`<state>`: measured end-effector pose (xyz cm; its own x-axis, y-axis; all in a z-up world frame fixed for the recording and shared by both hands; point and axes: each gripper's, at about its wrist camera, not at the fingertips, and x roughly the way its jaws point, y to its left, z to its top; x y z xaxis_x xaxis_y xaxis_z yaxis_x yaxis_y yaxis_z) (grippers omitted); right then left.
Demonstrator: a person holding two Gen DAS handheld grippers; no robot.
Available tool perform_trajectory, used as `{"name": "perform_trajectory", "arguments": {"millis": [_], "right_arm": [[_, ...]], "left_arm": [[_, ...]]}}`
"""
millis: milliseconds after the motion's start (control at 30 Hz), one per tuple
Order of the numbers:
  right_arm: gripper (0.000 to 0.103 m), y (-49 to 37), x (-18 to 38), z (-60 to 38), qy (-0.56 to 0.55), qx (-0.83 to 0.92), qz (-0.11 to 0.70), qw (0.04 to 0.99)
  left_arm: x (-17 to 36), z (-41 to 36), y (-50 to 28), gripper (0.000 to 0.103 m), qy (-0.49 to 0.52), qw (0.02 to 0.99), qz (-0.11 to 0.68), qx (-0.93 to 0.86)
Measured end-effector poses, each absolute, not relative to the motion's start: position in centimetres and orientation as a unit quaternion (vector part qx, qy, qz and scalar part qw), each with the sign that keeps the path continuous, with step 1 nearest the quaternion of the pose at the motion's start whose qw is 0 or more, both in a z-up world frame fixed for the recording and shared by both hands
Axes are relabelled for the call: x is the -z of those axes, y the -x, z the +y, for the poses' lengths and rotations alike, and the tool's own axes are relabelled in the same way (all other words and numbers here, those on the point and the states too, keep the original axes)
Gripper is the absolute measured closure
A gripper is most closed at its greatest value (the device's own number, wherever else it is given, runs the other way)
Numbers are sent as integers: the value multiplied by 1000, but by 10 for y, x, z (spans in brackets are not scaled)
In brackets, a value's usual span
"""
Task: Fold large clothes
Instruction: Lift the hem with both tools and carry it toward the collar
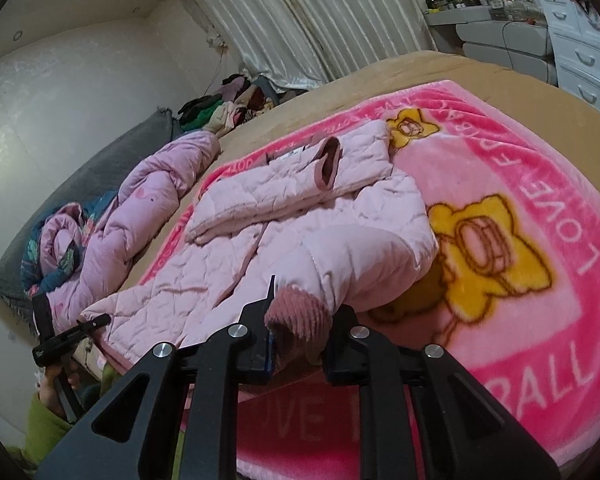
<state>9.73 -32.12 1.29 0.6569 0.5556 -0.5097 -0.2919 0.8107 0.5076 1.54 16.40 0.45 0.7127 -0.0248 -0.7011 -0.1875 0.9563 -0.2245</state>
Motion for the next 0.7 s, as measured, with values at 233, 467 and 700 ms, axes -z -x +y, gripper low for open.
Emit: {"name": "perform_trajectory", "arguments": {"millis": [233,467,700], "right_arm": [[89,-110,-20,-322,-205,-235,322,894],[90,-137,-32,-321,-216,-224,316,896],[90,-166,-55,-315,-224,-227,295,901]], "left_arm": [[-24,159,-30,90,127,923,361,-47],[-41,165,-52,90,136,928,345,-46],[-65,173,-81,90,145,932,329,-44]]}}
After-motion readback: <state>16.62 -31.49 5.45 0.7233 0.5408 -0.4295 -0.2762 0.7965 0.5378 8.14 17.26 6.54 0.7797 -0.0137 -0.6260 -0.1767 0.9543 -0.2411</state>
